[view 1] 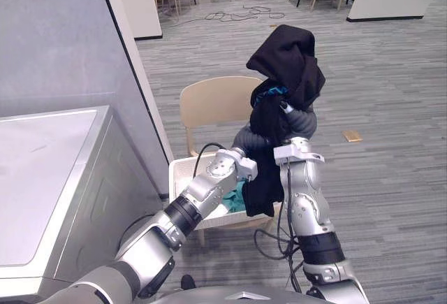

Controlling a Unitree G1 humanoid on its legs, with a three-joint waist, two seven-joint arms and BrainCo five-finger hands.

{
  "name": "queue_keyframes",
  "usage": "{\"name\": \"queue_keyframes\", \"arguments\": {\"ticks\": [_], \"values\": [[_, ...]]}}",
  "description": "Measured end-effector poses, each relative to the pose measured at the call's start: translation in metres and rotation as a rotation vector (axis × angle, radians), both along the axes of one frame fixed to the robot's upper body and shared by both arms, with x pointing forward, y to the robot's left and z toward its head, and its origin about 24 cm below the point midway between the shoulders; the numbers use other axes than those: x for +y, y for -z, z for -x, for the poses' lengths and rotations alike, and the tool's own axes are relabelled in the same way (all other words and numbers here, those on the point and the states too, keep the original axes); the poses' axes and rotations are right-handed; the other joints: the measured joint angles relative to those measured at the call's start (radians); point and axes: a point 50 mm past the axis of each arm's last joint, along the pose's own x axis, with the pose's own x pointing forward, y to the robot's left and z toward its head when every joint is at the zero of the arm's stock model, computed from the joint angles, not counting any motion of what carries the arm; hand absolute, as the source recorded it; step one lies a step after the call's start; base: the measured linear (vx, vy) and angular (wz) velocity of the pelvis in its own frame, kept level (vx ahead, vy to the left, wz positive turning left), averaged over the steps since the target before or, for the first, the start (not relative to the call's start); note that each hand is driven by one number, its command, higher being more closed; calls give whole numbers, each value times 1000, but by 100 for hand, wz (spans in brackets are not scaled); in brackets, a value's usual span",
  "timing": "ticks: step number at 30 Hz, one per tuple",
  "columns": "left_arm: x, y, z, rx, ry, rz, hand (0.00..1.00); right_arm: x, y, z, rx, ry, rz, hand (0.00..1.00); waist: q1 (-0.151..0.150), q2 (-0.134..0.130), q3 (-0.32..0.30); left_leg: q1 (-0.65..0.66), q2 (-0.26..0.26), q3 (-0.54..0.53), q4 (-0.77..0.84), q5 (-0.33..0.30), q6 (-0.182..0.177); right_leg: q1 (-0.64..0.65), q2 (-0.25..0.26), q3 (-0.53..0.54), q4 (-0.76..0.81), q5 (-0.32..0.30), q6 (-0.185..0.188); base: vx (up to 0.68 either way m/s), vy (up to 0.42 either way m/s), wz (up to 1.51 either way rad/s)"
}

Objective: Pick up the laundry basket with both hands and put the clothes into the washing machine.

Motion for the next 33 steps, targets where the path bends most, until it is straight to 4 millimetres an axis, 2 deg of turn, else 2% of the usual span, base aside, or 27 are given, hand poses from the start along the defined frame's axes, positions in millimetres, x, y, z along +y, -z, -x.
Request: {"name": "queue_keyframes", "arguments": {"ticks": [1,3,5,9,12,13,14,16,19,21,22,24,25,30,33], "values": [[4,-4,-2,-3,-14,23,100,-3,7,3,26,7,0,0,1,-1,0,0,0,0,0,0,0,0,0,0,0,-2,-3,0,0,0],[24,-23,-11,-45,-83,106,100,-18,32,16,131,45,-22,0,1,-3,1,0,0,1,0,1,1,0,0,1,-1,-1,-4,0,0,0],[45,-33,-17,-67,-157,172,100,-30,44,24,185,88,-26,0,-3,-3,1,1,0,3,0,1,1,-1,1,5,-2,1,-5,7,7,-5],[105,-38,-21,-88,-377,297,100,-56,52,45,204,176,-13,0,-15,-7,1,0,6,26,0,-1,-1,-8,8,26,-19,20,-1,13,2,-16],[133,-39,-19,-107,-483,332,100,-70,60,56,236,228,0,0,-22,-18,0,0,6,29,0,-1,-1,-7,11,29,-29,23,-7,15,4,-6],[148,-42,-15,-128,-537,356,100,-75,67,64,268,253,-1,0,-24,-24,-2,1,6,32,-1,-1,-2,-7,13,33,-34,25,-9,13,10,-6],[153,-43,-13,-139,-556,367,100,-77,71,67,285,262,-7,0,-25,-26,-4,1,6,33,-1,-2,-2,-7,13,35,-35,25,-10,19,11,-8],[171,-47,-3,-186,-623,395,100,-78,91,81,373,293,-53,0,-25,-32,-8,3,7,42,-1,-8,-9,-8,15,45,-41,29,-13,18,11,-11],[185,-47,7,-211,-681,410,100,-74,112,94,467,300,-98,0,-27,-32,-8,5,7,50,-1,-11,-11,-8,15,50,-47,33,-15,11,14,-8],[192,-37,18,-196,-712,408,100,-71,136,109,572,306,-153,0,-29,-32,-8,14,6,52,-1,-13,-11,0,14,52,-48,34,-15,5,7,-2],[193,-34,22,-192,-720,393,100,-71,141,114,595,311,-165,0,-29,-32,-8,17,6,52,-1,-15,-11,4,13,51,-49,34,-15,0,0,0],[189,-15,46,-184,-722,286,100,-74,159,134,687,351,-196,0,-26,-28,-12,18,6,51,-1,-20,-10,8,11,49,-48,31,-11,12,5,2],[186,-9,51,-170,-704,260,100,-77,164,139,714,371,-203,0,-24,-27,-13,18,5,50,-1,-20,-10,8,10,48,-47,29,-8,16,7,6],[162,62,102,102,-546,131,100,-80,213,190,990,453,-258,0,-18,-25,-14,21,3,48,-1,-27,0,20,0,22,-26,13,2,19,10,11],[158,94,123,247,-509,105,100,-77,238,218,1156,465,-262,0,-2,-23,-15,21,4,55,-1,-29,1,22,0,19,-14,5,2,-5,3,4]]}}
